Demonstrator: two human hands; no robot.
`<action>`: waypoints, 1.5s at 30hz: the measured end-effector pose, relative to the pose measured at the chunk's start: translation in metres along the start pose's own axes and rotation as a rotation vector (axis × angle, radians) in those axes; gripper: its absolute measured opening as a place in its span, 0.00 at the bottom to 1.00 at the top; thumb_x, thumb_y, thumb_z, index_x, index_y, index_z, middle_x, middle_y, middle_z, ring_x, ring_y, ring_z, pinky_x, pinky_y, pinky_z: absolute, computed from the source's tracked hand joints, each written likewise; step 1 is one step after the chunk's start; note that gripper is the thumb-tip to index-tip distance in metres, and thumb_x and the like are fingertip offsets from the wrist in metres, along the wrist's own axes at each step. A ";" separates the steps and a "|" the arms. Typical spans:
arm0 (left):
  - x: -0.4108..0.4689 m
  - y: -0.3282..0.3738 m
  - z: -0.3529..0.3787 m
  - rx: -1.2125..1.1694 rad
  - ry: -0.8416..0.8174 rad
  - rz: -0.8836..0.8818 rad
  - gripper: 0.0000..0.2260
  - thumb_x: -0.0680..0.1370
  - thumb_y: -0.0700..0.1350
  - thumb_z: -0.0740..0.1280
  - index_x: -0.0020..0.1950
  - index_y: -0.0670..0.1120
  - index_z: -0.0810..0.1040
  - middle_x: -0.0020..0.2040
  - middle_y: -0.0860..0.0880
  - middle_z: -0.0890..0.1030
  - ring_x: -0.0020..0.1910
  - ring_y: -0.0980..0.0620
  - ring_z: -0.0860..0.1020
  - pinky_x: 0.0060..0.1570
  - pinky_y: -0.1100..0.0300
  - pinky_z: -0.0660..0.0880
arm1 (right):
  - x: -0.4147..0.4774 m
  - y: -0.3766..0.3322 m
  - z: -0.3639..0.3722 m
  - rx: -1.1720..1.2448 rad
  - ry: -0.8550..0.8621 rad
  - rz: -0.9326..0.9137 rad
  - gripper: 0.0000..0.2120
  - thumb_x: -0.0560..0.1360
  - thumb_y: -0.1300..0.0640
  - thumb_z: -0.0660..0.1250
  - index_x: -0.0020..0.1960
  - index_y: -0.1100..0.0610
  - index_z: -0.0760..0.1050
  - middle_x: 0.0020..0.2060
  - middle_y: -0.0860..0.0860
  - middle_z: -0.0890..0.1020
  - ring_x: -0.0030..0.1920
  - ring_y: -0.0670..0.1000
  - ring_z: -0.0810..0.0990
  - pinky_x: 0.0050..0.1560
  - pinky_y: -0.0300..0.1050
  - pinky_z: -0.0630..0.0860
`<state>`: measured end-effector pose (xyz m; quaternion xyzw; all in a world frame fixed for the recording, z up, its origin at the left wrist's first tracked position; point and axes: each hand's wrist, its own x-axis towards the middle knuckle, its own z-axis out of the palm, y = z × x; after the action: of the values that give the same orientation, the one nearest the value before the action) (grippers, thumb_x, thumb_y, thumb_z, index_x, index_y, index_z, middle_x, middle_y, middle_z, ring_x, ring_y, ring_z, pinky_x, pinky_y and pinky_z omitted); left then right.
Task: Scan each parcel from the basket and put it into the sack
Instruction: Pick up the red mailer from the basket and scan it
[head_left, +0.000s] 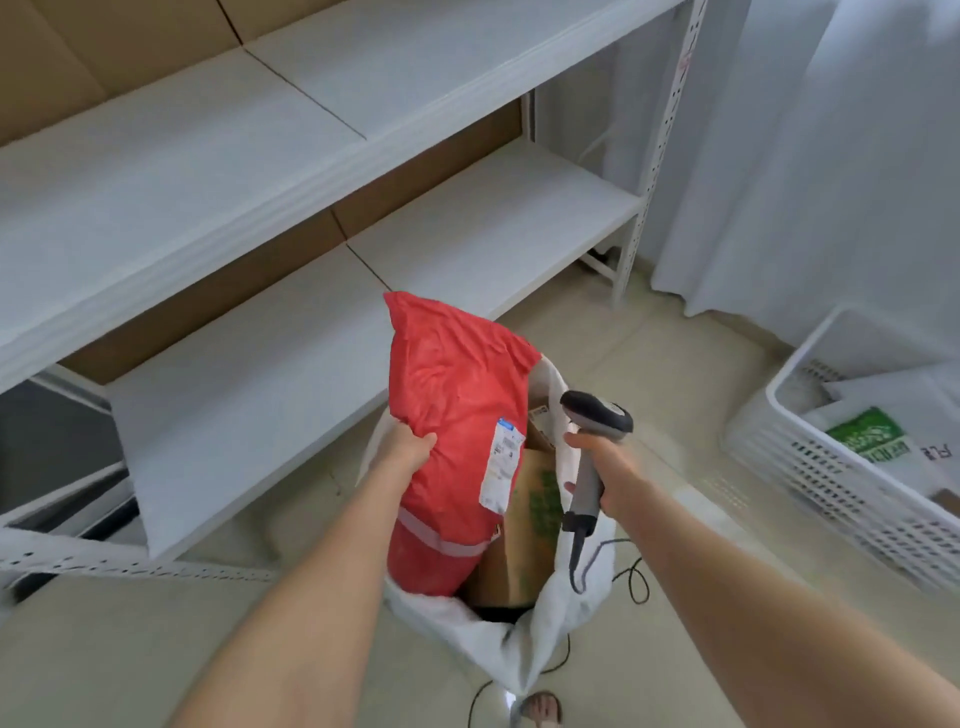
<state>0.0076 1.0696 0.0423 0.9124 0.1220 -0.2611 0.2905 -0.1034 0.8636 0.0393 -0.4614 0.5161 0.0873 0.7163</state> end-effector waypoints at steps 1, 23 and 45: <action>0.010 -0.006 0.006 -0.011 -0.009 -0.013 0.23 0.80 0.46 0.64 0.72 0.38 0.66 0.68 0.39 0.73 0.65 0.40 0.72 0.64 0.53 0.68 | 0.009 0.006 0.001 -0.027 0.008 0.002 0.12 0.74 0.61 0.71 0.52 0.58 0.69 0.43 0.56 0.74 0.41 0.54 0.73 0.54 0.56 0.77; 0.086 -0.086 0.161 0.601 -0.297 0.093 0.34 0.79 0.61 0.56 0.77 0.62 0.38 0.77 0.39 0.54 0.73 0.38 0.62 0.68 0.39 0.63 | 0.118 0.083 -0.004 -0.056 0.023 0.060 0.10 0.71 0.66 0.71 0.49 0.57 0.74 0.43 0.57 0.76 0.43 0.53 0.76 0.47 0.50 0.78; 0.047 -0.027 0.098 0.602 -0.111 -0.008 0.24 0.80 0.42 0.57 0.76 0.45 0.57 0.74 0.42 0.61 0.71 0.42 0.65 0.68 0.47 0.62 | 0.057 0.038 -0.002 0.023 -0.036 -0.003 0.16 0.74 0.64 0.70 0.58 0.56 0.70 0.46 0.54 0.76 0.45 0.52 0.76 0.54 0.52 0.78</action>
<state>-0.0033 1.0367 -0.0642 0.9413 0.0266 -0.3362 0.0122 -0.1018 0.8638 -0.0296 -0.4522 0.5037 0.0886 0.7308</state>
